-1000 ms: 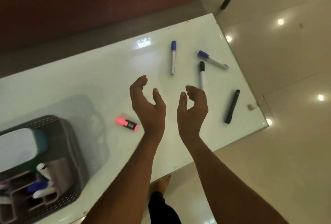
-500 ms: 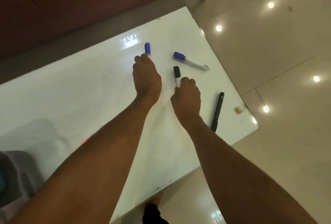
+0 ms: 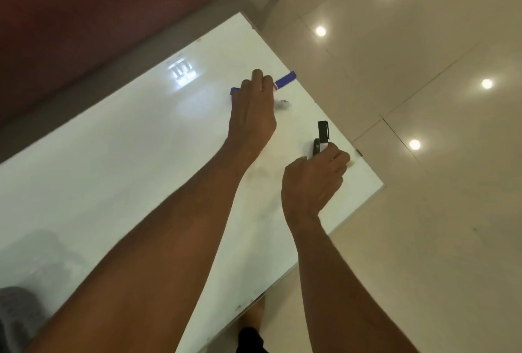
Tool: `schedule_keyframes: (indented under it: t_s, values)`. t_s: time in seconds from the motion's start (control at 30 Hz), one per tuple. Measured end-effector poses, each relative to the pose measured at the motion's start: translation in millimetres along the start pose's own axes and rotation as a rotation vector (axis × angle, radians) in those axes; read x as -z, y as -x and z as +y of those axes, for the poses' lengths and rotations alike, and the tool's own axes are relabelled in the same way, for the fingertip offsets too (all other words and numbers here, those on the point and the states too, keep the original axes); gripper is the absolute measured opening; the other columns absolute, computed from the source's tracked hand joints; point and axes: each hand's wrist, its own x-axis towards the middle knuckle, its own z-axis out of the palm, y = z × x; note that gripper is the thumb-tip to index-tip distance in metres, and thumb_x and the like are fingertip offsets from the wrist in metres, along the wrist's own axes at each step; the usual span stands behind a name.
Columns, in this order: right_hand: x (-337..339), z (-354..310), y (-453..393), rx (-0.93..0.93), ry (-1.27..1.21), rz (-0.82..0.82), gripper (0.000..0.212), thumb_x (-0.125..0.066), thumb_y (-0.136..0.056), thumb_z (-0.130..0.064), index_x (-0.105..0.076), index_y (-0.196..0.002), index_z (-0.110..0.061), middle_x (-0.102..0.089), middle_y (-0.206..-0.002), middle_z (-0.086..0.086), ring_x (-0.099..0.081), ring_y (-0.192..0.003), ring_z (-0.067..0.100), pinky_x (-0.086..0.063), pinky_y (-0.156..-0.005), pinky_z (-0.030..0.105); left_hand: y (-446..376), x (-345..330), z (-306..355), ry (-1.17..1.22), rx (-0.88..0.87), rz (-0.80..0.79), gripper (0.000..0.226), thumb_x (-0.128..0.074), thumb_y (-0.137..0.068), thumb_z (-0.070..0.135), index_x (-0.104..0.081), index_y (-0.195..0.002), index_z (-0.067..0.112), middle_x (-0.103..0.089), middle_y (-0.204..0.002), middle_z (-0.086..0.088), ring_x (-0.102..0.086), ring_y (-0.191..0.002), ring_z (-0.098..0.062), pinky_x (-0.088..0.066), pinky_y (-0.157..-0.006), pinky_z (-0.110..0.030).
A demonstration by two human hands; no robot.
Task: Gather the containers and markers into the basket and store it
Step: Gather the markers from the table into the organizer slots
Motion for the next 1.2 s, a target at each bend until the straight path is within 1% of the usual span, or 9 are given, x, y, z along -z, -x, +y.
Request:
schedule_keyframes:
  t_s: [0.1,0.23,0.5,0.63,0.83,0.9,0.97,1.1,1.2]
  values:
    - [1,19,3,-0.069,0.058,-0.081,0.034,-0.065,-0.091,-0.012,-0.056,-0.123,-0.006,-0.060,-0.116,0.014,-0.060,-0.101,0.034,-0.048,-0.080,0.042,-6,-12,3,-0.167,-0.138,-0.096,0.029,-0.067,-0.090,0.006,-0.056,-0.117,0.011,-0.059,-0.116,-0.009,-0.058,-0.102,-0.027,-0.048,-0.083,-0.038]
    - [-6,35,9,-0.048,0.072,-0.181,0.027,-0.059,-0.099,-0.017,-0.055,-0.124,-0.009,-0.062,-0.116,0.011,-0.058,-0.105,0.030,-0.044,-0.086,0.037,4,-13,1,-0.155,-0.089,-0.086,0.010,-0.050,-0.102,0.010,-0.056,-0.110,0.009,-0.064,-0.107,-0.011,-0.056,-0.101,-0.029,-0.040,-0.079,-0.037]
    - [1,-1,35,0.012,-0.282,-0.215,0.022,-0.052,-0.103,-0.005,-0.056,-0.125,-0.003,-0.057,-0.117,0.011,-0.056,-0.104,0.025,-0.043,-0.085,0.029,66,10,-12,0.211,0.278,0.040,0.017,-0.062,-0.101,0.017,-0.063,-0.115,0.008,-0.061,-0.114,-0.011,-0.059,-0.106,-0.029,-0.049,-0.086,-0.040]
    - [20,-34,68,0.036,-0.474,-0.320,0.029,-0.051,-0.100,0.003,-0.051,-0.128,-0.005,-0.057,-0.120,0.009,-0.060,-0.098,0.019,-0.052,-0.085,0.033,108,55,-30,0.504,0.478,0.166,0.016,-0.055,-0.105,0.025,-0.059,-0.111,0.010,-0.072,-0.108,-0.007,-0.067,-0.095,-0.026,-0.049,-0.078,-0.029]
    - [44,-83,146,0.128,-0.671,-0.440,0.018,-0.047,-0.105,-0.006,-0.051,-0.122,-0.008,-0.067,-0.100,0.006,-0.063,-0.090,0.019,-0.045,-0.066,0.002,171,117,-85,0.652,0.596,0.353,0.020,-0.055,-0.105,0.029,-0.060,-0.111,0.011,-0.071,-0.095,0.001,-0.069,-0.084,-0.020,-0.057,-0.082,-0.031]
    - [55,-100,185,0.194,-0.722,-0.437,0.014,-0.050,-0.105,-0.007,-0.054,-0.119,-0.007,-0.069,-0.097,0.007,-0.066,-0.090,0.020,-0.048,-0.075,0.006,201,139,-108,0.709,0.620,0.410,0.018,-0.058,-0.103,0.027,-0.061,-0.111,0.011,-0.071,-0.094,0.003,-0.070,-0.085,-0.018,-0.058,-0.086,-0.029]
    - [64,-116,228,0.255,-0.770,-0.436,0.012,-0.053,-0.104,-0.009,-0.056,-0.115,-0.007,-0.072,-0.097,0.008,-0.069,-0.092,0.022,-0.053,-0.086,0.021,236,161,-130,0.750,0.627,0.477,0.020,-0.058,-0.102,0.026,-0.061,-0.115,0.010,-0.074,-0.101,-0.001,-0.072,-0.092,-0.019,-0.056,-0.091,-0.027]
    - [87,-138,306,0.316,-0.862,-0.475,0.013,-0.060,-0.100,-0.007,-0.061,-0.112,-0.003,-0.074,-0.101,0.008,-0.068,-0.094,0.023,-0.049,-0.085,0.012,304,199,-164,0.793,0.641,0.597,0.010,-0.058,-0.104,0.025,-0.058,-0.113,0.021,-0.069,-0.096,0.008,-0.071,-0.090,-0.013,-0.051,-0.084,-0.016]
    - [102,-142,367,0.350,-0.930,-0.518,0.015,-0.061,-0.100,-0.007,-0.061,-0.115,-0.006,-0.075,-0.101,0.002,-0.070,-0.096,0.017,-0.054,-0.096,0.035,359,221,-188,0.811,0.675,0.674,0.002,-0.056,-0.105,0.031,-0.055,-0.105,0.030,-0.067,-0.087,0.013,-0.068,-0.083,-0.009,-0.052,-0.077,-0.017]
